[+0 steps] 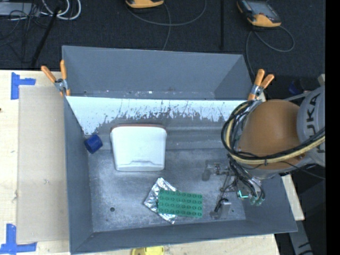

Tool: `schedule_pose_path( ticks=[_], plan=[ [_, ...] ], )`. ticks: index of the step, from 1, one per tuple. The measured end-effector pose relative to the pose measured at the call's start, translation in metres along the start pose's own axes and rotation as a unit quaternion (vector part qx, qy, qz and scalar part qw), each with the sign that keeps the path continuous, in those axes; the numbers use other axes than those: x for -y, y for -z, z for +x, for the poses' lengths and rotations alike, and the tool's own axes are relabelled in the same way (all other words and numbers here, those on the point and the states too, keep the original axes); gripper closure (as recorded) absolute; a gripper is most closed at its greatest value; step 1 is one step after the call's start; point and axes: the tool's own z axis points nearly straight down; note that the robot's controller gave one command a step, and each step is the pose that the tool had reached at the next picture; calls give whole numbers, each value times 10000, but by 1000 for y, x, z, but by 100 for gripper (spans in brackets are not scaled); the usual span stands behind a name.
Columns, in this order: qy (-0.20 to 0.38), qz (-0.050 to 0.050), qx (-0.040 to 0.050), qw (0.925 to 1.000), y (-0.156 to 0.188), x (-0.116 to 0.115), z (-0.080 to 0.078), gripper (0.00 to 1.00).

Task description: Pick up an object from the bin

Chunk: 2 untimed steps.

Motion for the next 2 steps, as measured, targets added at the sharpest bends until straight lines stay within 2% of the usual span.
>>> schedule_pose_path(
  ticks=[1, 2],
  plan=[
    [-466, -12, 111, 9989, -100, -45, -3, 0],
    [-910, -6, 48, 9958, -68, -55, 2, 0]
  ],
)
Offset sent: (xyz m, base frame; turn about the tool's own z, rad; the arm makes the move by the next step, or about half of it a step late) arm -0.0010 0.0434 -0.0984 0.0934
